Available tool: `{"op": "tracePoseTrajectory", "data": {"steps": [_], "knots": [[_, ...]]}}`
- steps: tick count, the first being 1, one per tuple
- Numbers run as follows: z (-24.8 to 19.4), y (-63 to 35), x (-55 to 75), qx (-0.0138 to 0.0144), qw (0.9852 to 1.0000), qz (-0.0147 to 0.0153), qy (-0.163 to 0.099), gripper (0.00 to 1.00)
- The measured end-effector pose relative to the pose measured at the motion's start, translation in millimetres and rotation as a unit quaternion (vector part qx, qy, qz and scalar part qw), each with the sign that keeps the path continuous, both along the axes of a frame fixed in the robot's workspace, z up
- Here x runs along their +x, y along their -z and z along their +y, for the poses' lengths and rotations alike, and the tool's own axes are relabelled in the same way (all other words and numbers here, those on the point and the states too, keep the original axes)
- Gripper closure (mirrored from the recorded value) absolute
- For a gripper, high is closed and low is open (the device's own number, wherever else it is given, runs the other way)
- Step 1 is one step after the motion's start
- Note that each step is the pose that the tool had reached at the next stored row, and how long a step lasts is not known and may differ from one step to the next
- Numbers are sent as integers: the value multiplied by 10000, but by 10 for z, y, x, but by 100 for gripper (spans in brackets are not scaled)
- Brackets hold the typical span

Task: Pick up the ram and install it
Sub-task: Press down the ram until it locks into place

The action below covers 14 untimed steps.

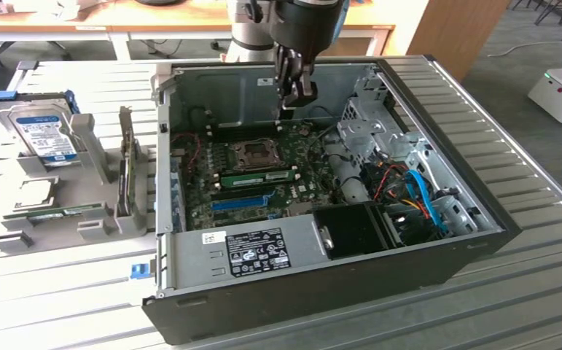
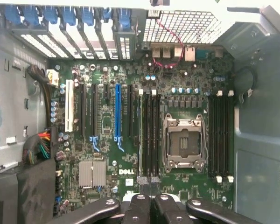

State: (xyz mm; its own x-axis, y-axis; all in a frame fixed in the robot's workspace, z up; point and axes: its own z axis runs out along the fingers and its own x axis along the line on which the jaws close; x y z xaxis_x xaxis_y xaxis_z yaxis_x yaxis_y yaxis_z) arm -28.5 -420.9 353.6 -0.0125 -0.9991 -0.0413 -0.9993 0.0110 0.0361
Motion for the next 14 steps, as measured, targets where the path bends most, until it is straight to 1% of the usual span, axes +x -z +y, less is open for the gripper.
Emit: {"op": "tracePoseTrajectory", "data": {"steps": [7,11,14], "knots": [[0,4,140,0,10000,-12,0,89],[0,5,195,0,10000,-24,-1,89],[0,6,211,0,10000,-28,0,89]]}}
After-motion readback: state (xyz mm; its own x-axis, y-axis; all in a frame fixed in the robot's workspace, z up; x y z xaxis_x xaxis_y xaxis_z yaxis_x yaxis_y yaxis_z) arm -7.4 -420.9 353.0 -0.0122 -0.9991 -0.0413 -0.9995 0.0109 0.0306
